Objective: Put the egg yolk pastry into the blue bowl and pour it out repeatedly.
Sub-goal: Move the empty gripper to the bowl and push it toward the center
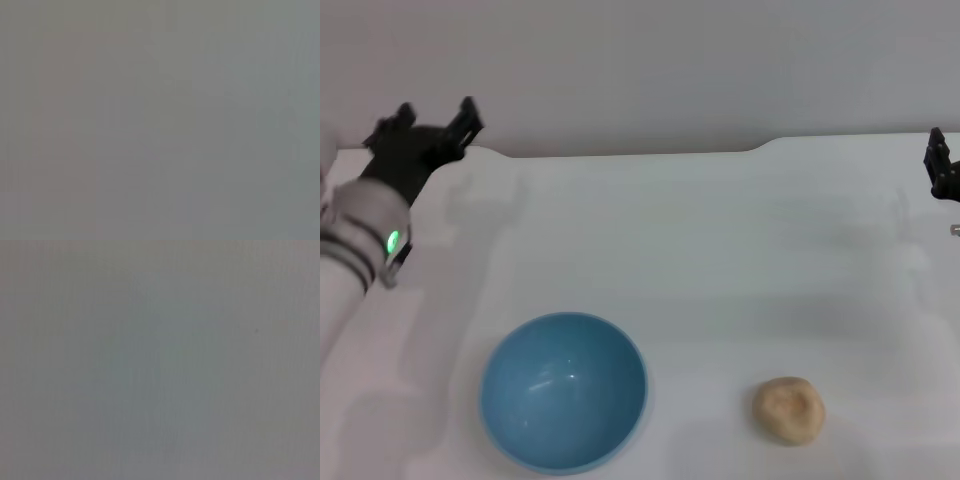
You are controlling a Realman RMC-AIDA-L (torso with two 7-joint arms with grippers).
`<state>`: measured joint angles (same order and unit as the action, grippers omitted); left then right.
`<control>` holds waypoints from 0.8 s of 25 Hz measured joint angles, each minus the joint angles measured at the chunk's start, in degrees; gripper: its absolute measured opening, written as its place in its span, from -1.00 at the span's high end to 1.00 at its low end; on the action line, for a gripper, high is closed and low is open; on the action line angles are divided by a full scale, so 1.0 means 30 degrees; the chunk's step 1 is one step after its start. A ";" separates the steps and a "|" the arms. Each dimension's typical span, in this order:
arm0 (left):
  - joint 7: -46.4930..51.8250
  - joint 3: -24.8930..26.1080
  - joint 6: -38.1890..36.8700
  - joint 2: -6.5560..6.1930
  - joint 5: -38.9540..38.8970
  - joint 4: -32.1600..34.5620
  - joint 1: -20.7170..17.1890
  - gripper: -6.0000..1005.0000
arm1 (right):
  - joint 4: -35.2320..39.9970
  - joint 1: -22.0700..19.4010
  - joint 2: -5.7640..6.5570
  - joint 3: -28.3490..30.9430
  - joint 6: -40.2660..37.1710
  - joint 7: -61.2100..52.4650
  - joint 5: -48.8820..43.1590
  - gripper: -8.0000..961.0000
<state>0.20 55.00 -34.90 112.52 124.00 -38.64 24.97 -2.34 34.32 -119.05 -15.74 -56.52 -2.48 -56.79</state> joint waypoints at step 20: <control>-0.5640 1.4049 3.1030 0.1688 0.5390 -1.5063 -0.0783 -0.63 | -0.0155 -0.0601 -0.0045 -0.0207 -0.0024 0.0075 -0.0114 0.09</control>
<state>-16.73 97.15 58.19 117.59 140.17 -83.83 22.63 -2.81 32.52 -119.18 -16.36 -56.59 -2.25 -57.13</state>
